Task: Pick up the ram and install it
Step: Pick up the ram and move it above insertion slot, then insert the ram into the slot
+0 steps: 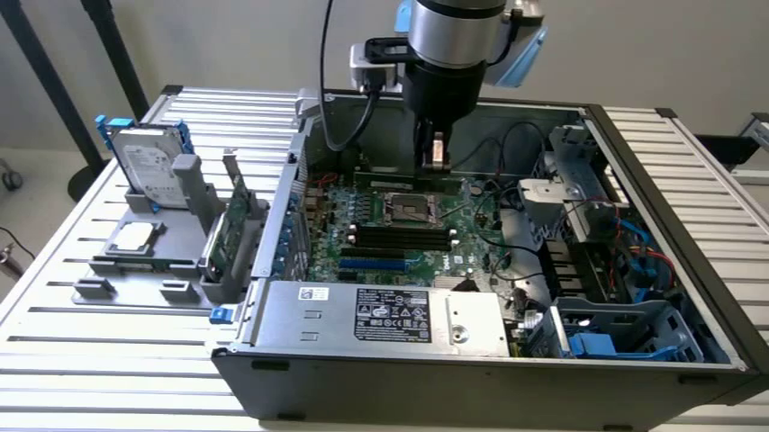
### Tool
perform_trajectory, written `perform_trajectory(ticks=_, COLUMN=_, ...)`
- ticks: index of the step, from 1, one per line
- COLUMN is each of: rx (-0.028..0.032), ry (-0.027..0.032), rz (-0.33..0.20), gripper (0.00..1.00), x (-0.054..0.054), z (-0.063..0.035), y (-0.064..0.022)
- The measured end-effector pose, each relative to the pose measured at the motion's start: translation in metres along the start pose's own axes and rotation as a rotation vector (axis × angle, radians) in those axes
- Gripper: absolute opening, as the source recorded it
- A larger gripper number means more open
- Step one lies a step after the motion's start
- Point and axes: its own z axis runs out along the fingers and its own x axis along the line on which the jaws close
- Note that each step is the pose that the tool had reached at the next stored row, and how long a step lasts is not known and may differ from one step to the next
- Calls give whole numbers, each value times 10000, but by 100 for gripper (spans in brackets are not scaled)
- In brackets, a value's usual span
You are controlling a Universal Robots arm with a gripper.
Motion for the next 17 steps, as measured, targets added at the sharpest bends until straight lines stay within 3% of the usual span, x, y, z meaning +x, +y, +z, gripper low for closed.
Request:
perform_trajectory(ticks=9, rx=131, ry=77, rz=55, gripper=14, x=-26, z=81, y=-12)
perform_trajectory(ticks=17, rx=132, ry=76, rz=54, gripper=14, x=-26, z=81, y=-11)
